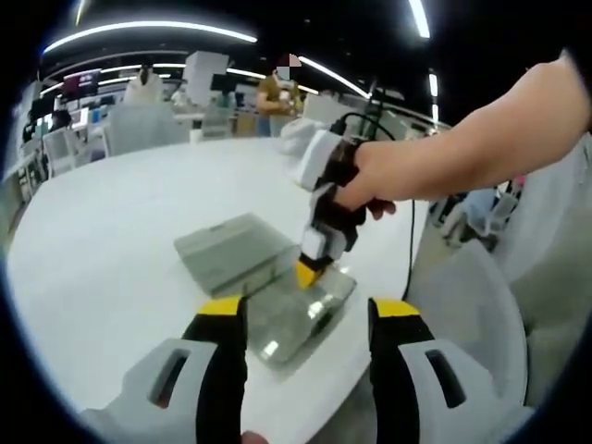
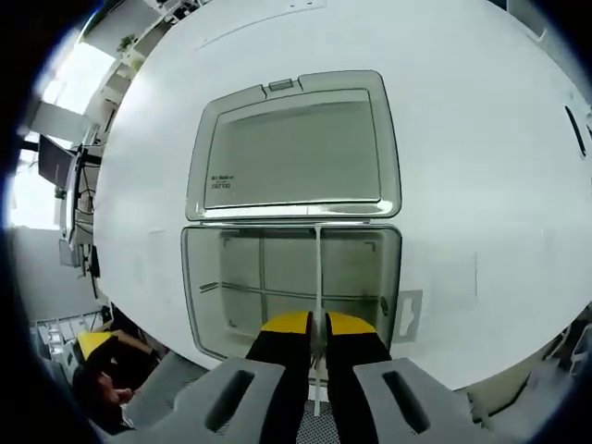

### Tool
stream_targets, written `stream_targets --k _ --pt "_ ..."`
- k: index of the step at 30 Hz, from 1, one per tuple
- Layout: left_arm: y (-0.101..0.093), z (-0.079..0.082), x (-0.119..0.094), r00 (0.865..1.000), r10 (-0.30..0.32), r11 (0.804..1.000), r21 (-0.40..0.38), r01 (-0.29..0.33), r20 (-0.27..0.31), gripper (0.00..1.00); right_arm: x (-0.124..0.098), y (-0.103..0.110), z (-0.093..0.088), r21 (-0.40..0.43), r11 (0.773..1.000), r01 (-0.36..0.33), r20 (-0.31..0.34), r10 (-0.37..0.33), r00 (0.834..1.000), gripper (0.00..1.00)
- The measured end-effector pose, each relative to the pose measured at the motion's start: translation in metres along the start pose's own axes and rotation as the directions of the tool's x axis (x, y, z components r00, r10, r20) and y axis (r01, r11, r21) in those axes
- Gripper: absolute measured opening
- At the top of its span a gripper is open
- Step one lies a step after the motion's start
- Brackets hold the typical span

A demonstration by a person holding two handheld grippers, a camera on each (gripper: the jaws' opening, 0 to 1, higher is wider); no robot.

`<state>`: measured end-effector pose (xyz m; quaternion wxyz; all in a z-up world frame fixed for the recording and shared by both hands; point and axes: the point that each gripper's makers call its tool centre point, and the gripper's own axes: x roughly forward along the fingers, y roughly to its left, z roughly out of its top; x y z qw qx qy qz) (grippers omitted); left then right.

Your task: Insert the divider into the dual guide fixture by aligning both edges with the guide slots and pushing it downward to the bottom, including one-sided entry, uneven engagement, binding, and posture correction.

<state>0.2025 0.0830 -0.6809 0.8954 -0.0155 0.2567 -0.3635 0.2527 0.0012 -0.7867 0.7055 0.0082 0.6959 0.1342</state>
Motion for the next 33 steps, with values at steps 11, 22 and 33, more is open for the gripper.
stream_targets --k 11,22,33 --pt "0.0024 -0.001 -0.0004 1.0 0.004 1.0 -0.005 -0.004 -0.001 0.5 0.0022 0.0019 -0.0035 -0.043 0.999 0.033 -0.015 -0.034 0.999 0.0" --pt "0.0033 -0.002 -0.0008 1.0 0.005 1.0 -0.009 -0.005 0.0 0.5 0.0072 -0.0013 0.0003 -0.065 0.997 0.052 -0.026 -0.054 0.998 0.0" --pt "0.0028 0.0001 0.0009 1.0 0.003 1.0 -0.008 -0.003 0.003 0.5 -0.0009 -0.0016 -0.0001 -0.076 0.995 0.057 0.002 -0.057 0.998 0.0"
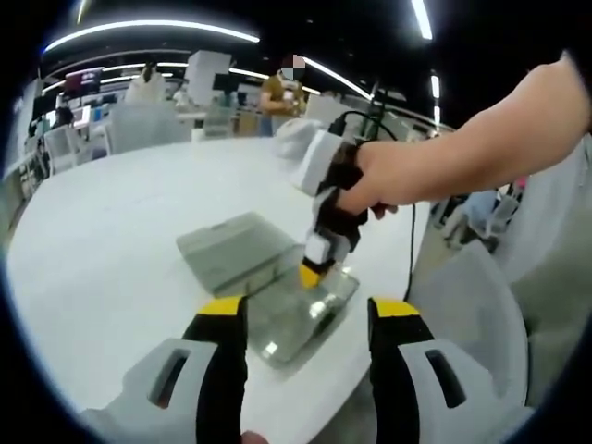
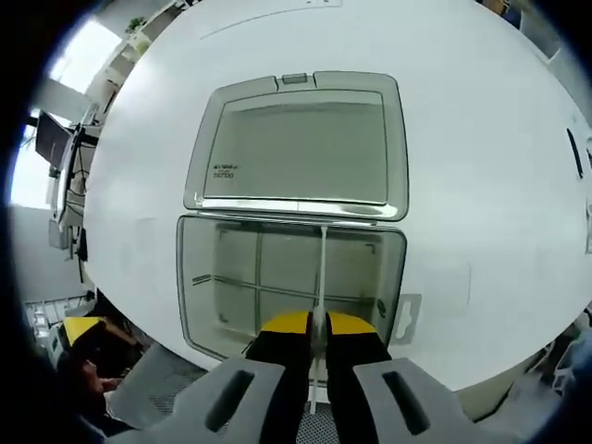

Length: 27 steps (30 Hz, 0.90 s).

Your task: Insert the divider into the dual guide fixture by aligning both edges with the guide slots and pushing it downward to the bottom, including one-sided entry, uneven engagement, binding, and posture correction.

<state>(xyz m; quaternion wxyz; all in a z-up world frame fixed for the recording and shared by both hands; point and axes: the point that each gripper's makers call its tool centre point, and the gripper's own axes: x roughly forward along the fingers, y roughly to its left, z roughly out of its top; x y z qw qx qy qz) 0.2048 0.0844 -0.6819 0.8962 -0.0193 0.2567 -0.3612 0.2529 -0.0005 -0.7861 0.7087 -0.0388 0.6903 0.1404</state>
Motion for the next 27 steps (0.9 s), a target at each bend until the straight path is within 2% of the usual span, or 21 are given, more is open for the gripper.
stream_targets --k 12,27 --pt "-0.0024 0.0006 0.0005 1.0 -0.005 1.0 0.005 0.005 0.001 0.5 0.001 -0.0017 0.0035 0.001 1.0 -0.003 0.002 0.003 1.0 0.0" --pt "-0.0005 0.0004 -0.0007 1.0 -0.001 1.0 0.002 0.001 0.002 0.5 -0.0017 0.0005 -0.0037 -0.008 1.0 0.008 -0.001 -0.008 1.0 0.0"
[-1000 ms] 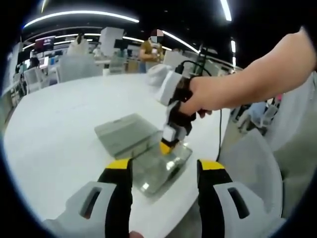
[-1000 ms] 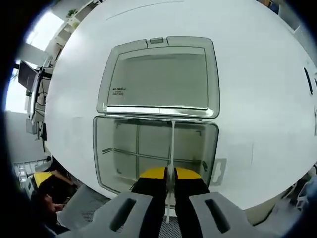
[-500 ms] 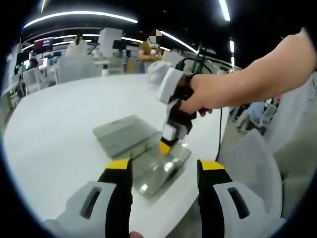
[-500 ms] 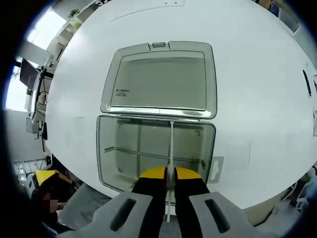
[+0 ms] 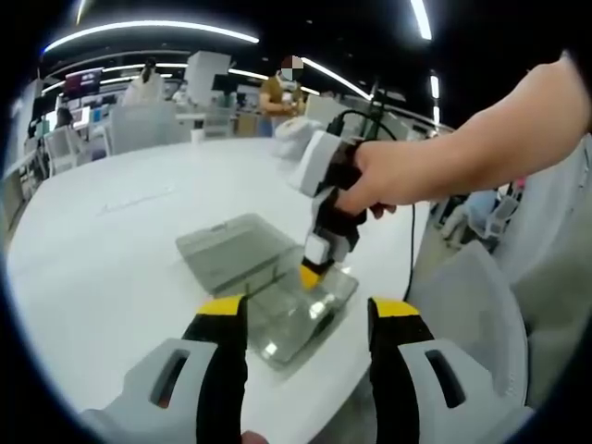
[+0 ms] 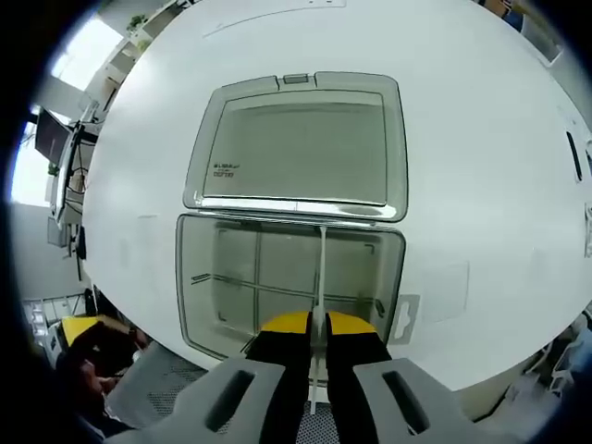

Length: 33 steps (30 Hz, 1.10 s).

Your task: Insert the divider into the dual guide fixture by aligning both edges with the guide slots and pushing it downward to the bottom, including one-sided entry, uneven engagement, binding, and posture correction.

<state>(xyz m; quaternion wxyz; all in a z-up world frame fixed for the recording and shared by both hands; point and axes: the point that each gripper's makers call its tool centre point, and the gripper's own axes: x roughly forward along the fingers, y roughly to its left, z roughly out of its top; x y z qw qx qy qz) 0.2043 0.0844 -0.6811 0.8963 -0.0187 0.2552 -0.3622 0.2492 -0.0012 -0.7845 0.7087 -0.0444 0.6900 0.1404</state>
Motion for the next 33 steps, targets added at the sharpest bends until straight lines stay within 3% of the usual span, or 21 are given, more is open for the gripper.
stream_targets --k 9,33 --pt "-0.003 0.001 0.003 1.0 -0.008 1.0 0.006 0.008 -0.002 0.5 -0.005 0.001 0.002 -0.014 1.0 -0.002 0.026 0.003 1.0 0.0" --pt "0.0 0.0 0.0 1.0 0.0 1.0 0.002 0.0 -0.006 0.5 0.008 -0.001 0.005 -0.014 1.0 0.002 -0.012 -0.003 1.0 0.0"
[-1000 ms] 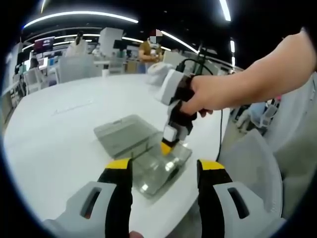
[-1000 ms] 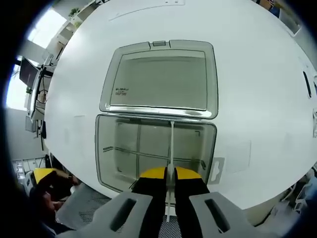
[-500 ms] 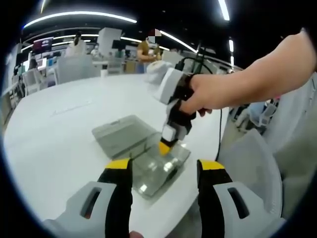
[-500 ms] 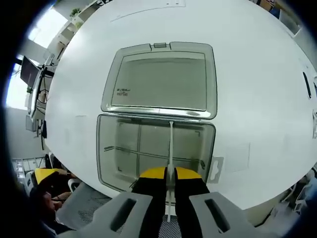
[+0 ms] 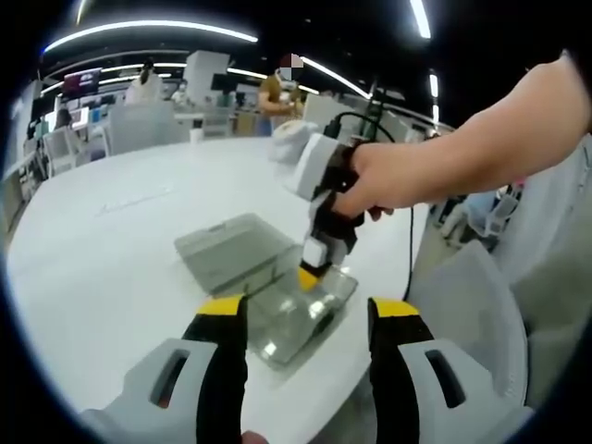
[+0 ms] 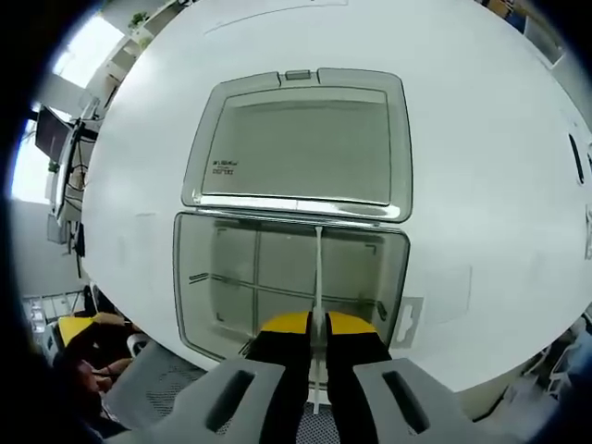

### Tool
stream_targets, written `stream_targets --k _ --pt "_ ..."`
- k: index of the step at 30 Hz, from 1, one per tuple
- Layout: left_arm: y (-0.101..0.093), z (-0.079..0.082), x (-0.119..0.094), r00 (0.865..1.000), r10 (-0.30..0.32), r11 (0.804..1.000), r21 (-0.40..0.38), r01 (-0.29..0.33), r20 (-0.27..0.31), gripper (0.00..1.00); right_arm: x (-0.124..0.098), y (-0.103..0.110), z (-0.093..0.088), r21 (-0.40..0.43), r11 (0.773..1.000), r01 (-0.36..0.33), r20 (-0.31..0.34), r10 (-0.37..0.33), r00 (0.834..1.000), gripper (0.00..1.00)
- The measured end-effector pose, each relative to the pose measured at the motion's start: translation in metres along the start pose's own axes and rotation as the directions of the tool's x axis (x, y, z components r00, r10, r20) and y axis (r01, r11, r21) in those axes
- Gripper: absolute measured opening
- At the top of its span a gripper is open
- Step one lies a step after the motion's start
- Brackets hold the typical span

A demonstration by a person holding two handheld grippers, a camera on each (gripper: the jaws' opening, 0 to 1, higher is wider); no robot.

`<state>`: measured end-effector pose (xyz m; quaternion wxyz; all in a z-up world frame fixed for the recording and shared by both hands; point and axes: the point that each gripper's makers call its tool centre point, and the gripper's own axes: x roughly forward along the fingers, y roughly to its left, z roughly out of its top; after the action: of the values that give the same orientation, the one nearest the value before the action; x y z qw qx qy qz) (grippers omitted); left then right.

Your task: Insert the divider into the dual guide fixture by aligning both edges with the guide slots and pushing it downward to the bottom, including one-sided entry, uneven engagement, binding, and posture correction.

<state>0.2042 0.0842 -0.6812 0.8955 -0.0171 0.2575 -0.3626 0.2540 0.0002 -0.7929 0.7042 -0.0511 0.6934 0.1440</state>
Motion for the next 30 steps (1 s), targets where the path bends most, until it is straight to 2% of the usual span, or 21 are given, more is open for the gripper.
stream_targets --k 7,14,30 --pt "-0.0004 0.0007 0.0002 1.0 -0.002 1.0 0.001 0.002 -0.002 0.5 0.0052 0.0007 0.0012 -0.002 1.0 0.01 -0.016 -0.01 1.0 0.0" --pt "0.0 -0.0012 -0.0002 1.0 -0.002 1.0 0.0 0.002 -0.005 0.5 0.0062 0.0015 -0.005 -0.023 0.999 0.034 -0.03 -0.035 0.999 0.0" --pt "0.0011 -0.0025 -0.0001 1.0 0.0 1.0 -0.005 0.0 -0.006 0.5 0.0077 0.0033 -0.0053 0.014 0.999 0.035 -0.049 -0.034 0.998 0.0"
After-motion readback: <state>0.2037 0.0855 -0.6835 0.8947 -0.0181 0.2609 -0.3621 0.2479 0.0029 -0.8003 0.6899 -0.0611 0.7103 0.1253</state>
